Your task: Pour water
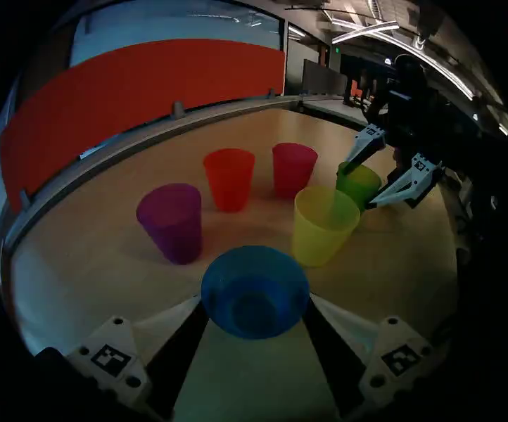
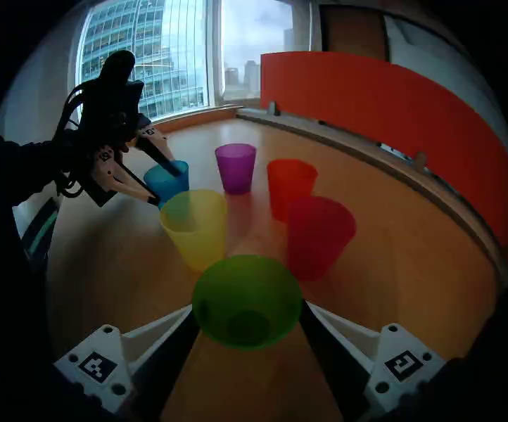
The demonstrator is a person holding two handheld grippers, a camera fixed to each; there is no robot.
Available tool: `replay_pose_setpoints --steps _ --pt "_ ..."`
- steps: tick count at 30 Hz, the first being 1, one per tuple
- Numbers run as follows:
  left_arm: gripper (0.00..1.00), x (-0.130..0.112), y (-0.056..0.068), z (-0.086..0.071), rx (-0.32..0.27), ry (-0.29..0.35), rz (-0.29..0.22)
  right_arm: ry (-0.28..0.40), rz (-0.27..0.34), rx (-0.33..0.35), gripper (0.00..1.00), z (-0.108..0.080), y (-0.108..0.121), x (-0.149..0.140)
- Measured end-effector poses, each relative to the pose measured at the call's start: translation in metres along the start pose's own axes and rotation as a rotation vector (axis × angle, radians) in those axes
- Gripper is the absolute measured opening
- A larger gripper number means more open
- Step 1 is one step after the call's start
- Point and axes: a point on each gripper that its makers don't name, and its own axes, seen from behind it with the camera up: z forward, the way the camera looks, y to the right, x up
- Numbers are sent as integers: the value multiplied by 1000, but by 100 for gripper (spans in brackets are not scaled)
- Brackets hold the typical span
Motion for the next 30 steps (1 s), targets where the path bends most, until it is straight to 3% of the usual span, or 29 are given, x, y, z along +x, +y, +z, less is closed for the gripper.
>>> replay_pose_setpoints --steps 14,19,30 --pt "86 0 0 1 -2 1 -3 3 -2 2 99 1 -1 1" --pt "85 0 1 1 -4 0 -4 3 -1 1 91 2 -1 1" --pt "85 -1 1 0 -6 -4 -1 18 4 10 90 -2 -4 5"
